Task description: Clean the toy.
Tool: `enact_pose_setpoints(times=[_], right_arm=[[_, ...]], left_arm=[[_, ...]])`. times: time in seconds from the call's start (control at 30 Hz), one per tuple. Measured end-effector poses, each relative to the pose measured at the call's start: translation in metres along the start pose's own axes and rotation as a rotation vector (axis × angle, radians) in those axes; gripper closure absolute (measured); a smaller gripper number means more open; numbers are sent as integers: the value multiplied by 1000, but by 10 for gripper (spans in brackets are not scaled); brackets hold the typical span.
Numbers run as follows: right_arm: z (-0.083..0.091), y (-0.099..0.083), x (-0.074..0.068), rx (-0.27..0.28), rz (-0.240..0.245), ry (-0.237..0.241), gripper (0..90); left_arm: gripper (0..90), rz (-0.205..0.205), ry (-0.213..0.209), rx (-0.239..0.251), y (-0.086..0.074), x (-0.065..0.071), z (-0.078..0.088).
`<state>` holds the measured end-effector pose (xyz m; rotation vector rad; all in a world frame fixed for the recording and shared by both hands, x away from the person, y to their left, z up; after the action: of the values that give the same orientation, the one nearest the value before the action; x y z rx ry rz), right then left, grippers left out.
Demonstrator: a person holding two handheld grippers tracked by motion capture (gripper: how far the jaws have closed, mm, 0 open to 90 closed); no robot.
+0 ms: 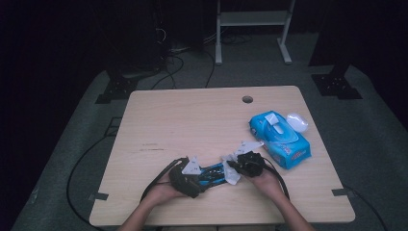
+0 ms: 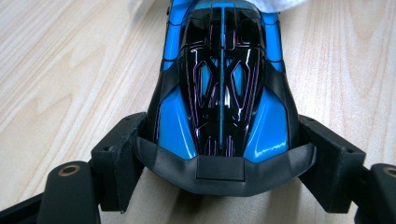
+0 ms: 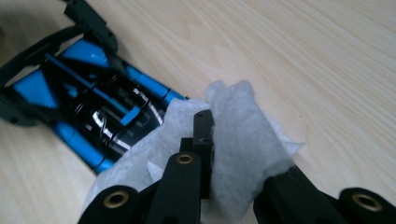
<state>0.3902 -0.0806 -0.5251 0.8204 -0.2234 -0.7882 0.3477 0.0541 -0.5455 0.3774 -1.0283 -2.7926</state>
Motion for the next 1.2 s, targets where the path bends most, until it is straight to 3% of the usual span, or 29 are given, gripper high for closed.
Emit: enact_pose_setpoints(times=[0.1,0.2,0.3,0.43,0.53,0.63,0.73,0.8,0.83,0.87,0.9,1.03,1.1,1.2], right_arm=[[3,-5,7,-8,-7,-6,824],[17,-23,16,-32,-54,-18,824],[23,-34,10,-55,-34,-17,824],[26,-34,4,-53,-21,-5,825],[26,-24,-10,-24,-3,25,825],[22,-12,-34,-12,43,81,825],[6,1,-65,-16,103,135,825],[3,5,-71,-12,94,163,825],[-2,9,-82,-14,106,190,824],[-14,10,-100,-44,156,211,823],[-18,11,-104,-39,189,203,823],[-15,12,-98,-45,187,196,823],[-5,9,-83,-37,159,169,824],[11,-3,-49,-43,113,96,824]], left_arm=[[233,-3,5,-3,0,0,0],[234,-1,5,-1,0,0,0],[234,-3,6,-3,0,0,0],[233,-3,7,-7,0,0,0],[233,-3,7,-7,1,0,0],[234,2,4,-2,1,1,0],[232,1,7,-7,1,0,0],[232,3,7,-4,1,1,0],[232,-2,5,-9,1,1,0],[233,4,7,-3,1,1,-1],[233,2,7,-6,1,1,0],[234,2,3,-10,0,1,0],[234,4,2,-8,1,1,0],[234,2,3,-5,1,0,0]])
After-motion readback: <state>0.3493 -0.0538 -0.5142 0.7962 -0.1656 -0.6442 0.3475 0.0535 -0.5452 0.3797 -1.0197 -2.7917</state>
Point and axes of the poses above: each handheld gripper's, and its own axes: z roughly backward along the jaws, y roughly out of its top, x roughly to its right, the point moved 10 cm from there along -z, roughly forward along the jaws, and after that the axes turned 9 degrees about -z, right-handed, at the moved point
